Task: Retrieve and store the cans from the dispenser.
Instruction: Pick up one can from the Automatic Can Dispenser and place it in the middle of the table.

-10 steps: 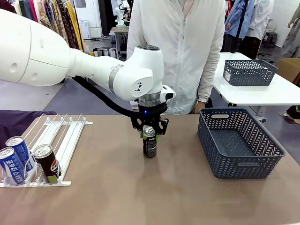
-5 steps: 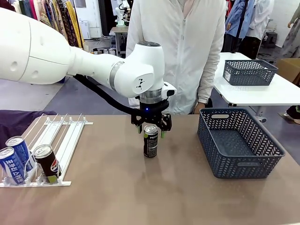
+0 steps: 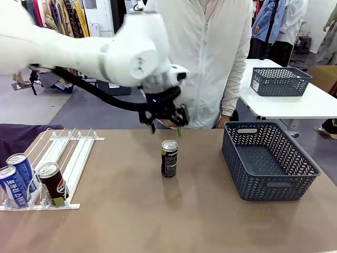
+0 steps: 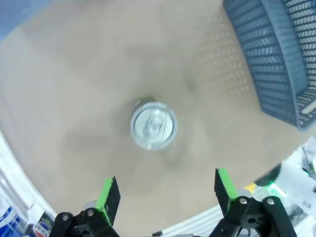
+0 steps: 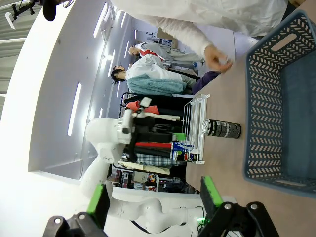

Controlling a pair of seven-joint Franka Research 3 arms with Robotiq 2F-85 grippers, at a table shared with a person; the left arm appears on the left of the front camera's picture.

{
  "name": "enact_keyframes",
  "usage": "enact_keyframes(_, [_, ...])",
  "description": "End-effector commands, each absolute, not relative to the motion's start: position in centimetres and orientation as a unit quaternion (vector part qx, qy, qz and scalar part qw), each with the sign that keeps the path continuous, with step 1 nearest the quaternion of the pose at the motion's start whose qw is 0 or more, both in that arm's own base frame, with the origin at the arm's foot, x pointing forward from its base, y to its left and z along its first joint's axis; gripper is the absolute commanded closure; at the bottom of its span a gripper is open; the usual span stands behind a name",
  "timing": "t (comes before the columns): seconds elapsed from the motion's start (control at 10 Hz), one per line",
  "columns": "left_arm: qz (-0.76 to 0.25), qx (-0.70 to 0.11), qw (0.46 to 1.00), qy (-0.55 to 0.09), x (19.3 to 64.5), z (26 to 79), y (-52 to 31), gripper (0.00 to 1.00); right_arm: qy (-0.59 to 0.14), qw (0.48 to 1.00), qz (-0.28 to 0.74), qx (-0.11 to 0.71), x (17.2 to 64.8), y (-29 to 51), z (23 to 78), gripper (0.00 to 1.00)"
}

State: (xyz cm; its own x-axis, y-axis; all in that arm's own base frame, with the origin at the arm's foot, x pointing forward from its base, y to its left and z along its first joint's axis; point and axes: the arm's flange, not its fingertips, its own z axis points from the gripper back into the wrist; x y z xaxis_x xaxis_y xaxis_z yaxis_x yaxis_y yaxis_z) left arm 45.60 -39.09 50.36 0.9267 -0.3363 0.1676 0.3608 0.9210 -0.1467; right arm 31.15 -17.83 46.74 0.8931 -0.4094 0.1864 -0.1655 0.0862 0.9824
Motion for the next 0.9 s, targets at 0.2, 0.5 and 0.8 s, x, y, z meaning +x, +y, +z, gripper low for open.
enact_keyframes(0.2, [-0.105, -0.220, 0.966, -0.088, 42.2, 54.3, -21.5, 0.00, -0.219, 0.708, -0.073, 0.668, 31.0, -18.0, 46.8, 0.00])
enact_keyframes(0.5, [-0.035, -0.424, 0.903, -0.066, 41.8, 54.7, -3.0, 0.00, -0.219, 0.708, -0.073, 0.668, 31.0, -18.0, 46.8, 0.00])
enact_keyframes(0.8, [-0.059, -0.533, 0.842, -0.055, 40.5, 51.9, 7.8, 0.00, -0.219, 0.708, -0.073, 0.668, 31.0, -18.0, 46.8, 0.00])
